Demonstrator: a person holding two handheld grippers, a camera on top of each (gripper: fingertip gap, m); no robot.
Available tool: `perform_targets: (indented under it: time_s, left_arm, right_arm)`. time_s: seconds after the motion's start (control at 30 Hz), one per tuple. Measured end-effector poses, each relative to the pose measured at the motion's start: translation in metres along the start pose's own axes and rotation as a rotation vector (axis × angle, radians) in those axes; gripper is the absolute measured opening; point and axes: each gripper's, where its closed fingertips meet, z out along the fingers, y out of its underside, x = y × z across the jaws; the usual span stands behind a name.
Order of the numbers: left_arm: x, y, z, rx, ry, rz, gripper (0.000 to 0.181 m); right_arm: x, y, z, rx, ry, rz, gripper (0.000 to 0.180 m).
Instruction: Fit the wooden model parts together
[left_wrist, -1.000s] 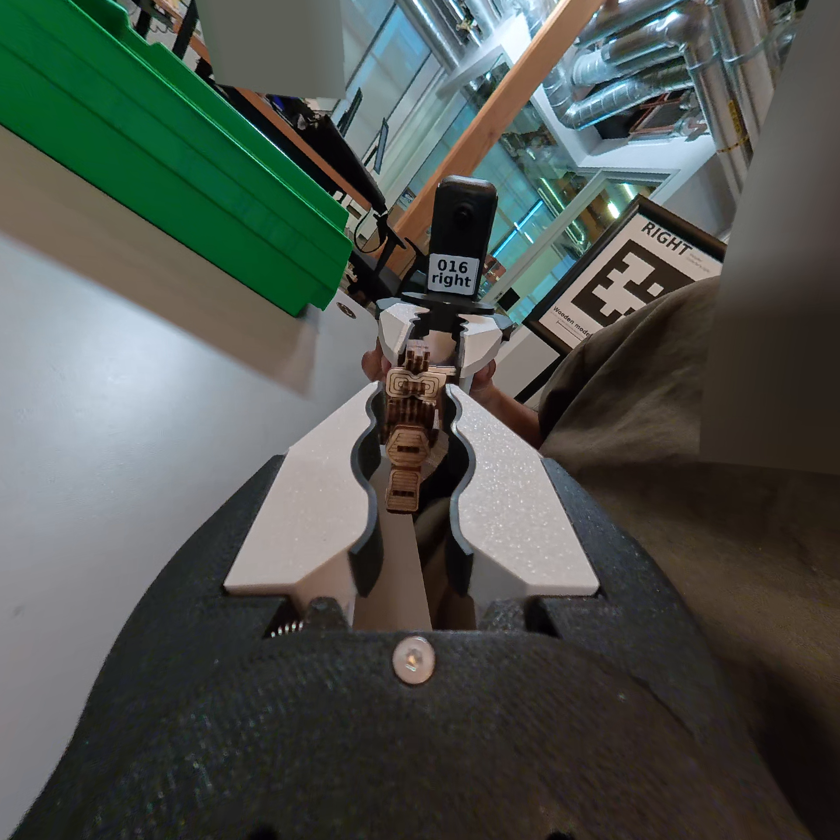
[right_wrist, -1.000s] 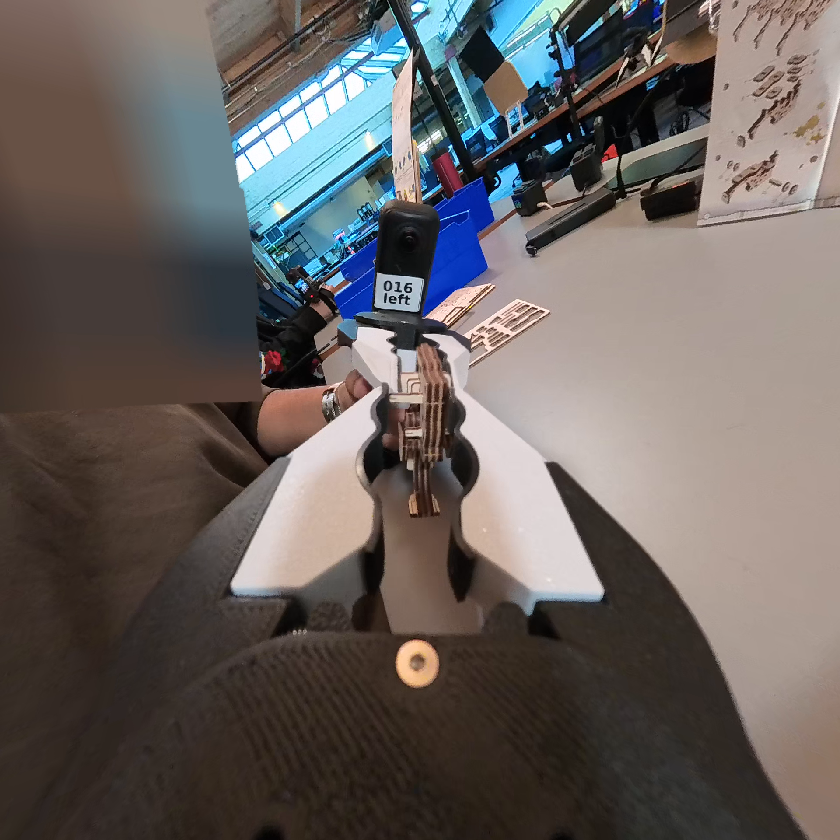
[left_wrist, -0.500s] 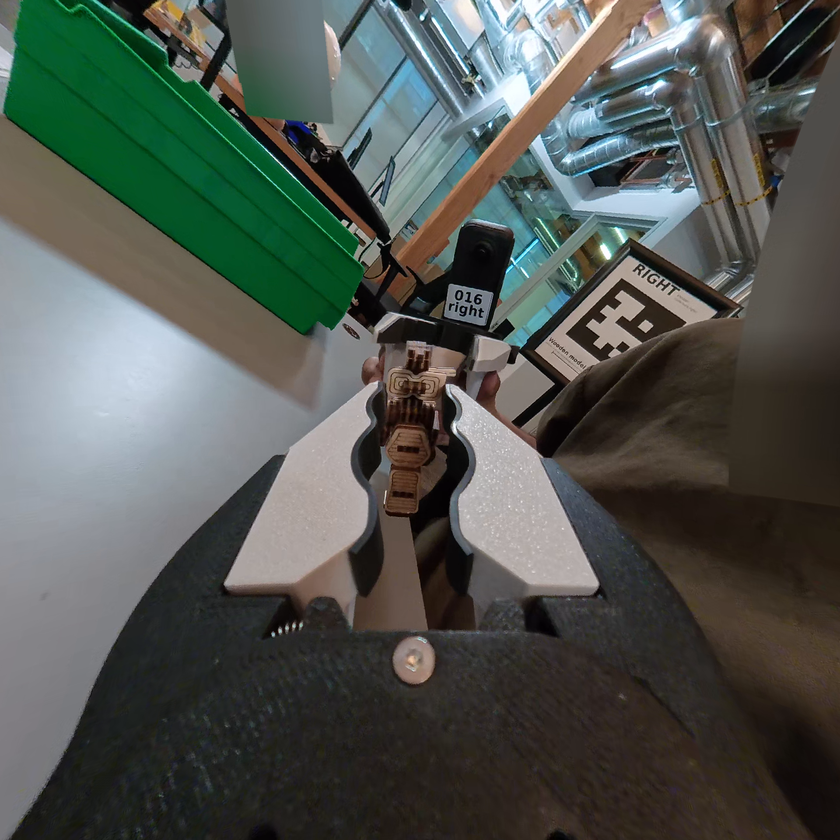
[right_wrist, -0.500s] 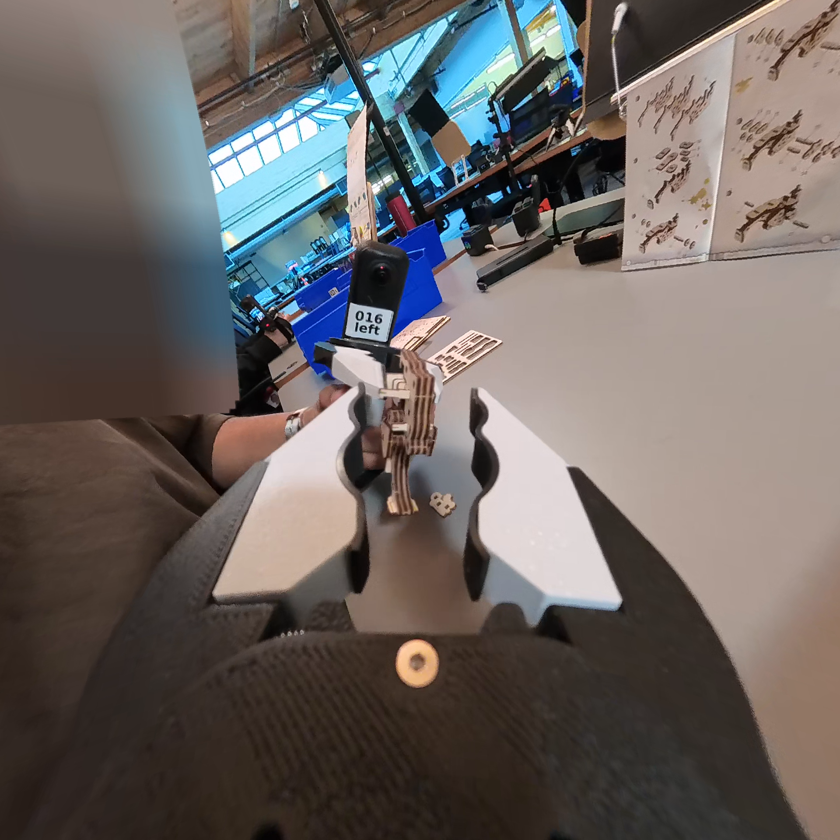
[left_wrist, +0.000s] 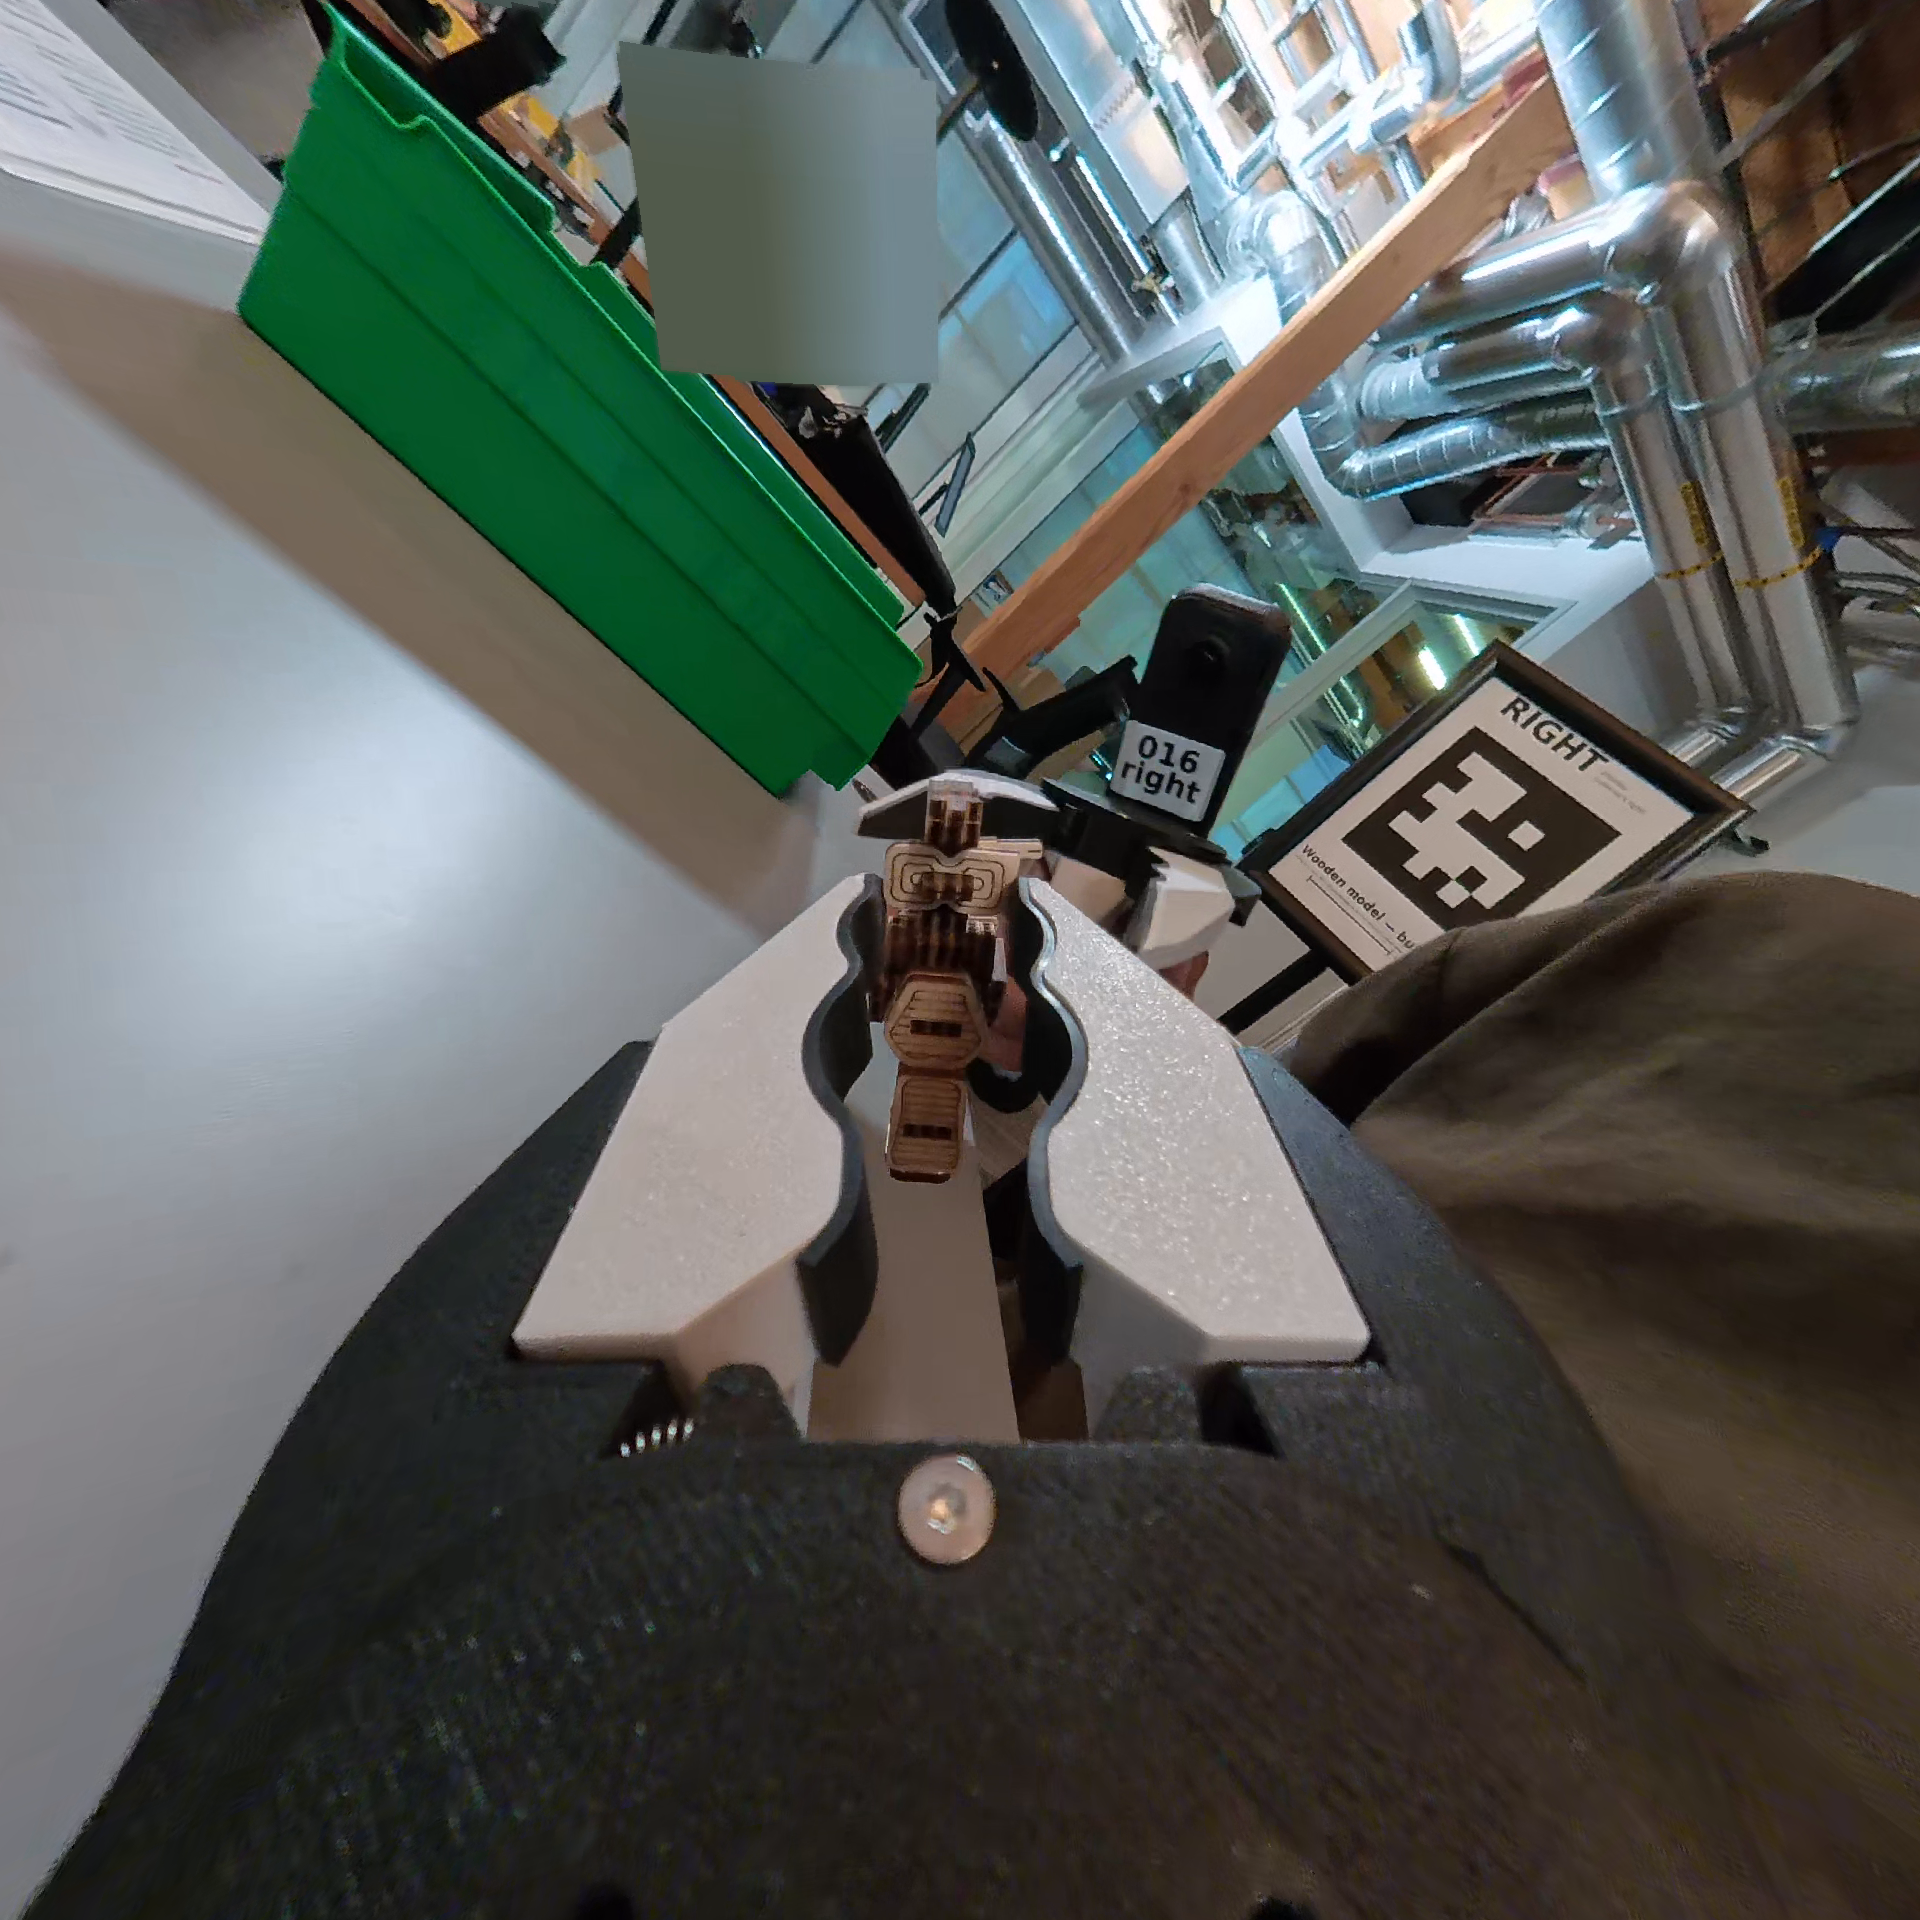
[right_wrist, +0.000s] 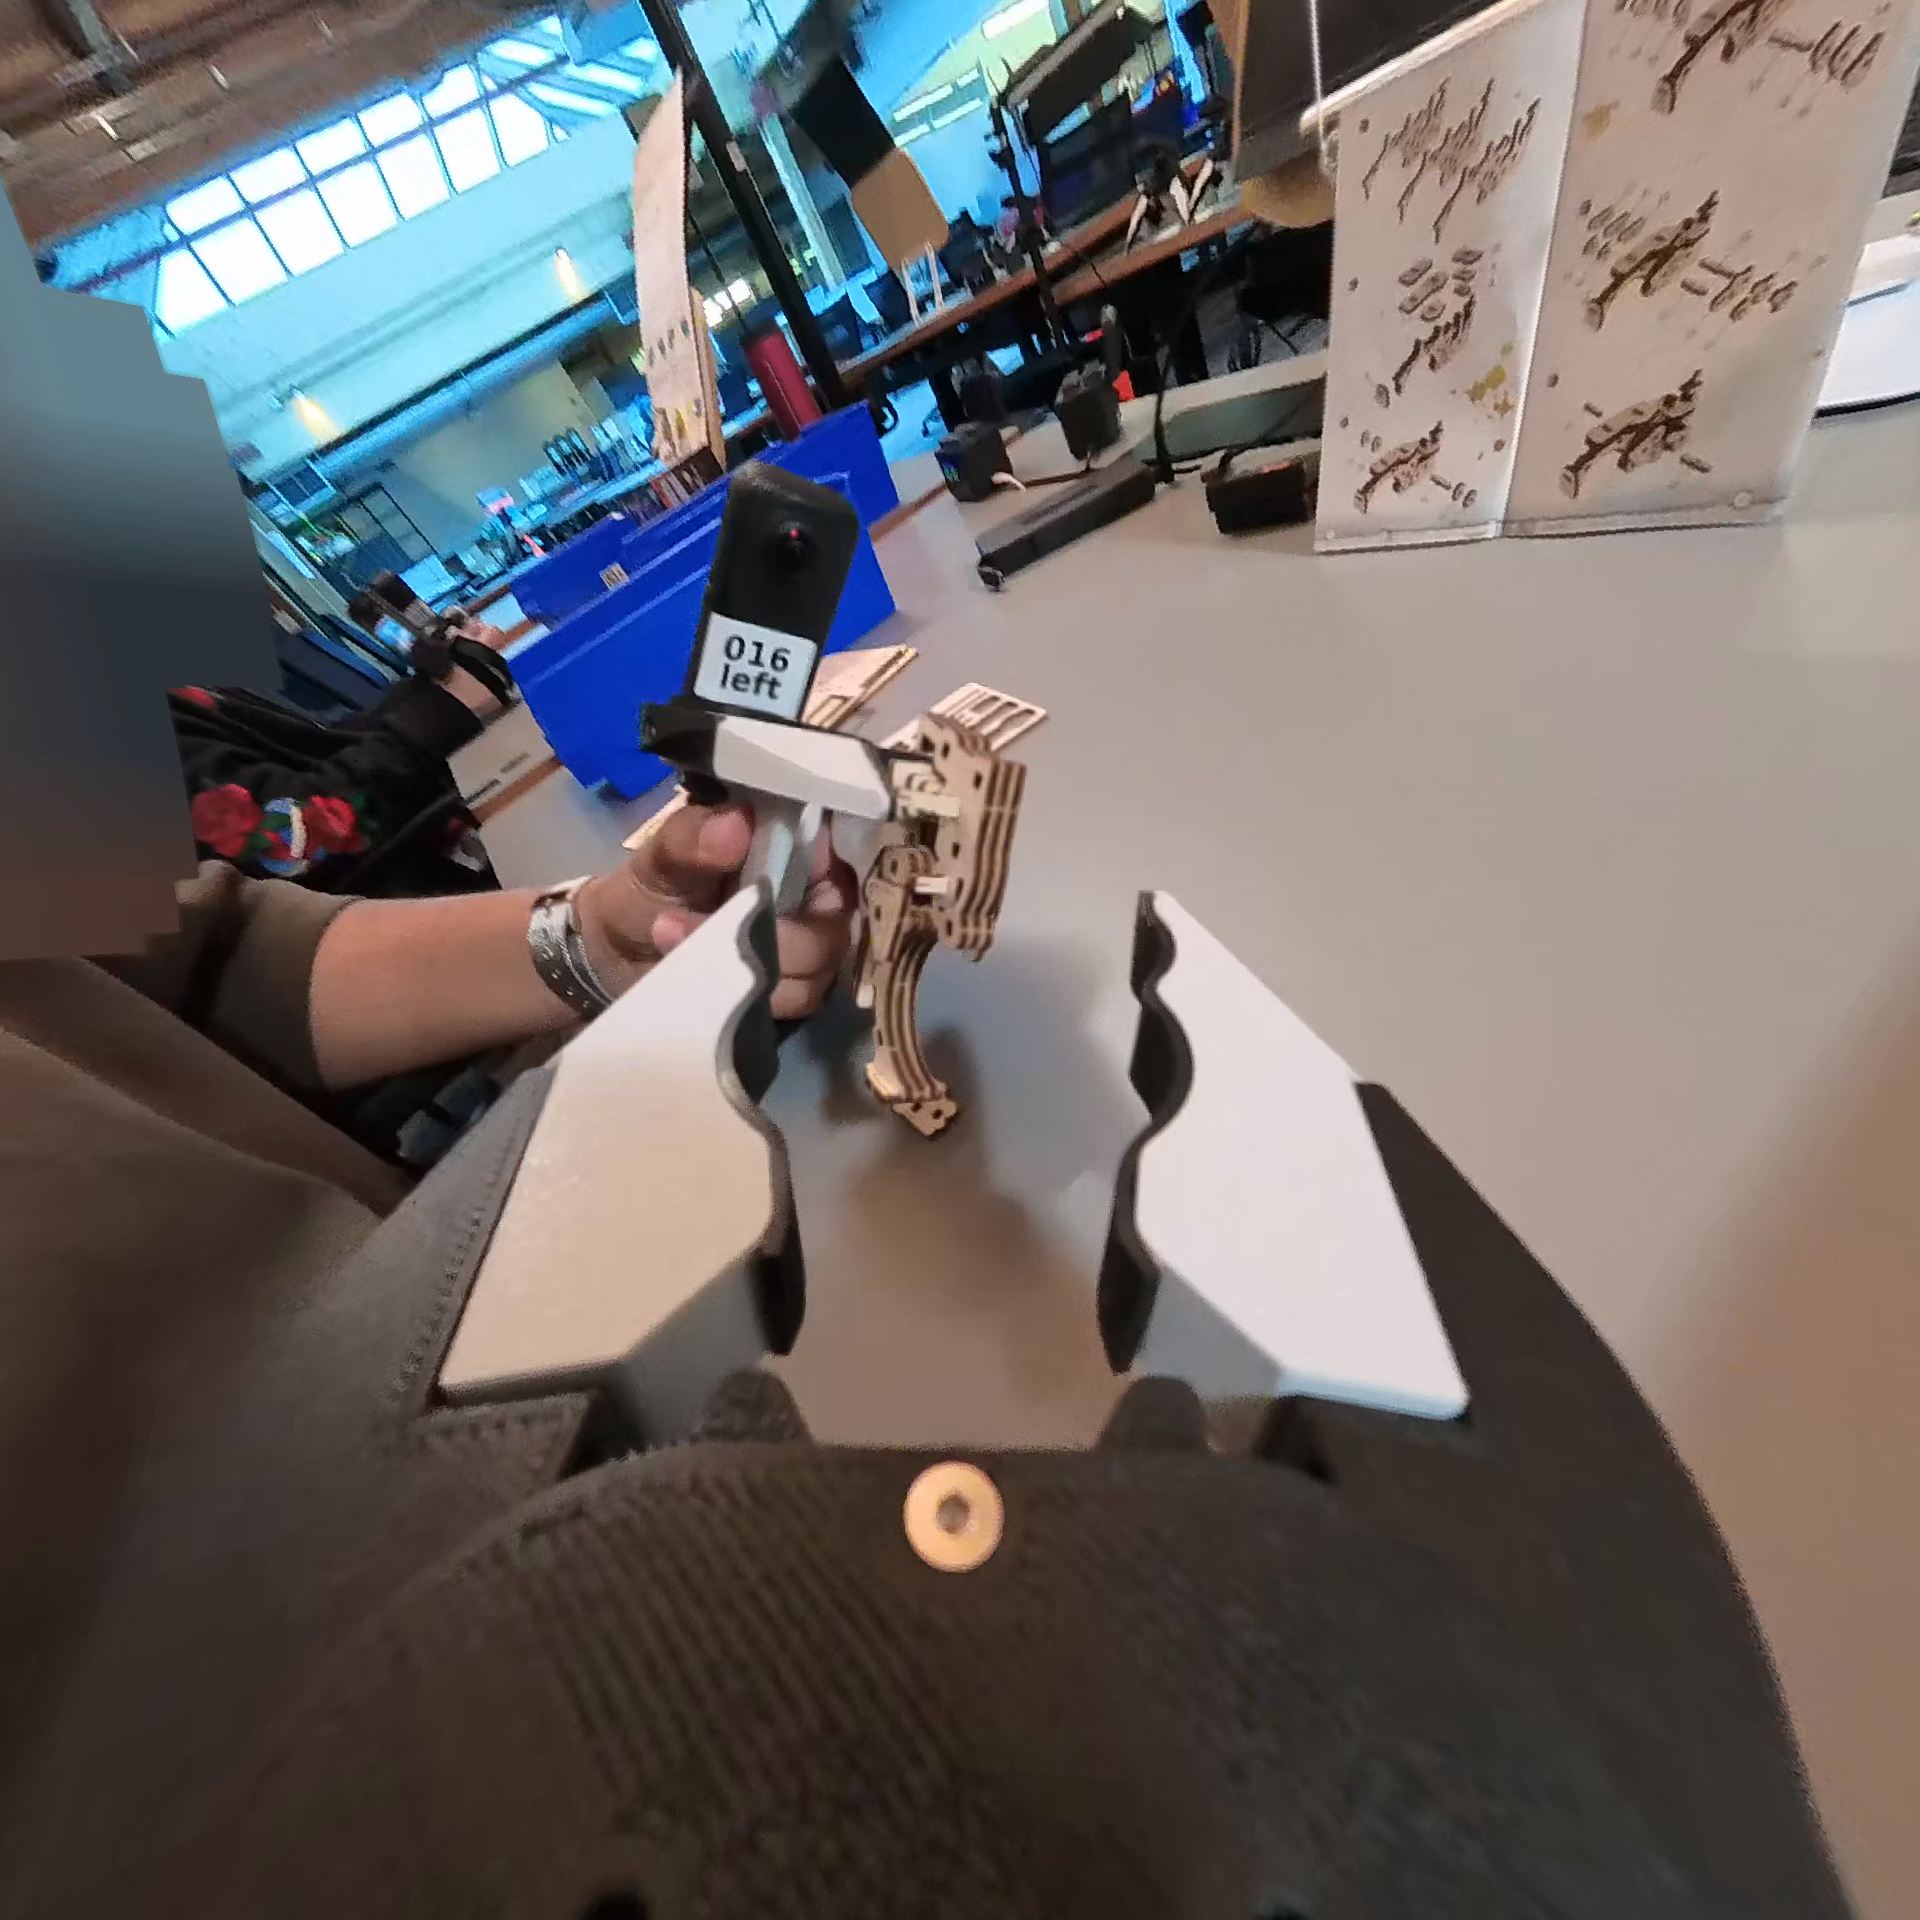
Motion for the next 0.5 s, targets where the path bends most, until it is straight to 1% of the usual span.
perform_targets:
  time_s: [0.13, 0.37, 0.5]
  left_arm:
    - [-0.004, -0.001, -0.002, 0.006, -0.023, 0.011, 0.020]
    - [-0.014, -0.009, -0.001, 0.020, -0.034, -0.019, 0.020]
    - [-0.020, -0.006, 0.001, 0.004, -0.063, -0.002, 0.020]
  right_arm:
    - [-0.001, 0.000, 0.002, 0.019, 0.019, -0.030, 0.059]
    - [0.007, -0.002, -0.003, 0.039, 0.033, 0.007, 0.061]
    - [0.010, -0.002, 0.000, 0.031, 0.060, -0.030, 0.062]
